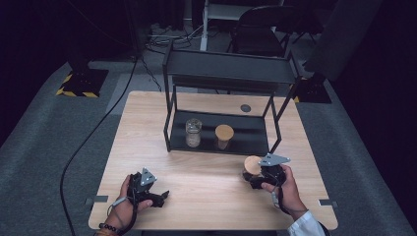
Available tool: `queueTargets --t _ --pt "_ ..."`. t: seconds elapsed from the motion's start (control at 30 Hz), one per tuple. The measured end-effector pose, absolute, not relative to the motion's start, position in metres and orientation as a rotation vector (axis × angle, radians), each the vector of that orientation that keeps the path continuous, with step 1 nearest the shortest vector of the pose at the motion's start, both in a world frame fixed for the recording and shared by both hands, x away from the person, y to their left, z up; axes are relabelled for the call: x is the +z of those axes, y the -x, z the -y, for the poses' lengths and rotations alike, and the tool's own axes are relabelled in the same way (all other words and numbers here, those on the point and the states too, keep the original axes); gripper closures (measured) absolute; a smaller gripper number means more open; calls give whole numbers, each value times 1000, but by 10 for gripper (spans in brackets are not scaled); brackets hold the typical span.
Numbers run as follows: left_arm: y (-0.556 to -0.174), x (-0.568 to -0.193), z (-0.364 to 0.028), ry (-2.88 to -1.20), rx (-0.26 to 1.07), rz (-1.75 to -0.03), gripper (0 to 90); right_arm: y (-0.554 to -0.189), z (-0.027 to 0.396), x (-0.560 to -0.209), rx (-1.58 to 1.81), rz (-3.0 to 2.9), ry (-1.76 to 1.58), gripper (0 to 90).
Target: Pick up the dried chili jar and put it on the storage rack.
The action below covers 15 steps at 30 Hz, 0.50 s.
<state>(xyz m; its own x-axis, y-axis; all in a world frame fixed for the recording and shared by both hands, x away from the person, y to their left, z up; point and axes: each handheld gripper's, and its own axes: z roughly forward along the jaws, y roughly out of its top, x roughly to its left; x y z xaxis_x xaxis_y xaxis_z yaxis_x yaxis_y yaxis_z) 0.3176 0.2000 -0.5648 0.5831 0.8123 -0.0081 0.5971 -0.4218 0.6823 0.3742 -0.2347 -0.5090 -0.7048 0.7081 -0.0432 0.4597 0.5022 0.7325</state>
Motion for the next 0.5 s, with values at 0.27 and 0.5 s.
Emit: queueTargets --t 0.27,0.5 --pt "-318 -565 -200 -2165 431 -1115 0 -378 235 -503 1019 -2403 -989 252" --pt "-318 -565 -200 -2165 431 -1115 0 -381 234 -500 1024 -2406 -1010 253"
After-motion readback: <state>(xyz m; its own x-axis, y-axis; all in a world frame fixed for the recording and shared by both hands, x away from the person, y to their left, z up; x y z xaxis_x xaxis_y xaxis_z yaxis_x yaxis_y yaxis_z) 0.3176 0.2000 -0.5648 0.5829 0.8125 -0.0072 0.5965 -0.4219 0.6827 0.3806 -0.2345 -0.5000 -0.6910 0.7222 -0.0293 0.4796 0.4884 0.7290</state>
